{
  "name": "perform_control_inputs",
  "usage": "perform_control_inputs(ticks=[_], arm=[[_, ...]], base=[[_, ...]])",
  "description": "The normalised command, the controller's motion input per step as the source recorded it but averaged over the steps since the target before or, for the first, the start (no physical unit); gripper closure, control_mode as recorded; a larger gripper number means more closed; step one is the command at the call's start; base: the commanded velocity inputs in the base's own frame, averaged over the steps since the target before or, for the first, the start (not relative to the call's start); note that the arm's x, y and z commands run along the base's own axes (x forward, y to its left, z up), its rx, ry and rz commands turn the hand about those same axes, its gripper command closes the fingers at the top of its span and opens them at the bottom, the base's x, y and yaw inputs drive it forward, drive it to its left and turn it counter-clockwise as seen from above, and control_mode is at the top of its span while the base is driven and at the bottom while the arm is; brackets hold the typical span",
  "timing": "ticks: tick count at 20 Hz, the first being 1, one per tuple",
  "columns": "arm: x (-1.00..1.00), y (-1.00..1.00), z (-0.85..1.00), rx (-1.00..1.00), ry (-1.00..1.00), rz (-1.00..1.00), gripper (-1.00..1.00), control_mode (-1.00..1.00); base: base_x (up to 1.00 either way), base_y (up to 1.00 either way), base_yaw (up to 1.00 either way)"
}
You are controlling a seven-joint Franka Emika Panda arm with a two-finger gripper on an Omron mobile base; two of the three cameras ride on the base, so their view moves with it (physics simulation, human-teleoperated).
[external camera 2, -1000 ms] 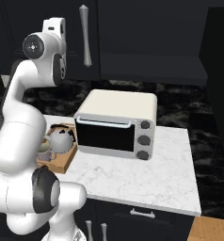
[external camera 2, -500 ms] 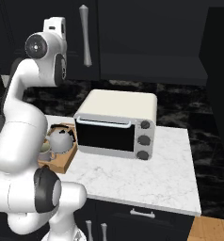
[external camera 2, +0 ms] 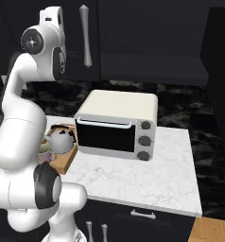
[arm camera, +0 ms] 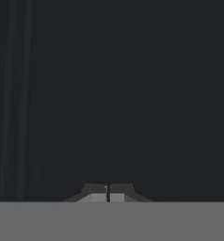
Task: Pick the kettle from the counter and place it on the tray. Then pick the mug from the cabinet and place it on the tray. Then close the cabinet doors.
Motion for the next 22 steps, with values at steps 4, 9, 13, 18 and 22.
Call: perform_control_inputs(ticks=[4,9,13,18,22], arm=[[-0.3,0.0,0.05,-0.01,-0.2,0.0,1.0,-1.0],[-0.96,-0.14,0.0,0.0,-0.13,-0.02,1.0,-1.0],[-1.0,-0.26,0.0,0.0,-0.01,-0.01,1.0,-1.0],[-1.0,-0.23,0.0,0.0,0.07,0.0,1.0,-1.0],[-0.87,-0.19,-0.1,0.05,0.16,0.05,1.0,-1.0]], base=[[0.0,0.0,0.0],[0.0,0.0,0.0],[0.0,0.0,0.0],[0.0,0.0,0.0],[0.0,0.0,0.0]])
